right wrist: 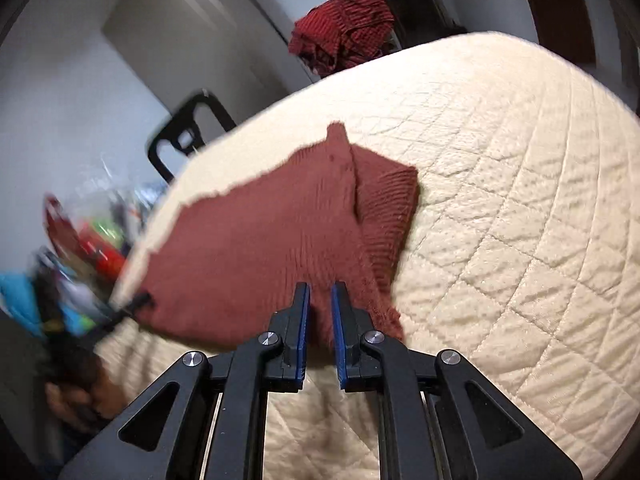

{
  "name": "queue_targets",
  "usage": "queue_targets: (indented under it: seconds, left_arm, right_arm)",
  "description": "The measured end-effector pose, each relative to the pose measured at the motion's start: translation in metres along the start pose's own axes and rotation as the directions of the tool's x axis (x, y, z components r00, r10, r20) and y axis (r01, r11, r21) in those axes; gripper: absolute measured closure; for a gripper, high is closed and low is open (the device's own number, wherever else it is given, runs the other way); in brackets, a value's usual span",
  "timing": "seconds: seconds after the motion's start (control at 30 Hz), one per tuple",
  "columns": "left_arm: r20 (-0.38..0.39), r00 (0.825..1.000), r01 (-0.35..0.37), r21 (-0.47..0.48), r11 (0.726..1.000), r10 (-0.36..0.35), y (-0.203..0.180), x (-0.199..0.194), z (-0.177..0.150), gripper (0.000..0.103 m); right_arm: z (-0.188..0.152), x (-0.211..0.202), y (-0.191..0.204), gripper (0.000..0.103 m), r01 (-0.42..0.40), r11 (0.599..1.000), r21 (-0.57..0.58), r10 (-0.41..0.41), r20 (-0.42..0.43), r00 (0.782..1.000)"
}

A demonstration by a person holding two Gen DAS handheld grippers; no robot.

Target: Fold small clothes

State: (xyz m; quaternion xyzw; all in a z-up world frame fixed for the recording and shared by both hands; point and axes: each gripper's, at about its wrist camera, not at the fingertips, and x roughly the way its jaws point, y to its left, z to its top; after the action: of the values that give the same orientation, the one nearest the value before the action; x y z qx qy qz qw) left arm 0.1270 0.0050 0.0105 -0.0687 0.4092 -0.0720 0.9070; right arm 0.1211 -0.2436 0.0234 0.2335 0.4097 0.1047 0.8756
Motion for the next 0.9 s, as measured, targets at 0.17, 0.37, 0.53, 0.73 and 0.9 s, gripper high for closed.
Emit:
queue_targets:
  seconds: [0.17, 0.37, 0.53, 0.73, 0.9]
  left_arm:
    - [0.028, 0.999, 0.031, -0.002, 1.0, -0.031, 0.004, -0.007, 0.01, 0.059]
    - [0.067, 0.997, 0.027, 0.015, 1.0, -0.028, -0.001, 0.014, 0.049, 0.059]
    - [0.0, 1.0, -0.009, -0.018, 1.0, 0.009, 0.015, 0.04, 0.049, 0.059]
    - [0.028, 1.0, 0.005, 0.005, 1.0, -0.005, 0.002, 0.038, 0.071, 0.059]
    - [-0.019, 1.0, 0.015, -0.019, 1.0, -0.015, 0.001, 0.072, 0.099, 0.059]
  right_arm:
    - [0.016, -0.009, 0.015, 0.092, -0.001, 1.0, -0.023, 0.002, 0.06, 0.998]
    - [0.039, 0.026, 0.028, 0.092, -0.041, 0.998, -0.045, 0.042, 0.016, 0.999]
    - [0.049, 0.039, -0.009, 0.092, 0.008, 0.996, 0.093, -0.009, 0.005, 1.0]
    - [0.074, 0.038, 0.013, 0.092, -0.029, 0.998, 0.06, 0.027, 0.037, 0.999]
    - [0.097, 0.074, 0.009, 0.092, -0.012, 0.994, 0.104, 0.015, -0.026, 1.0]
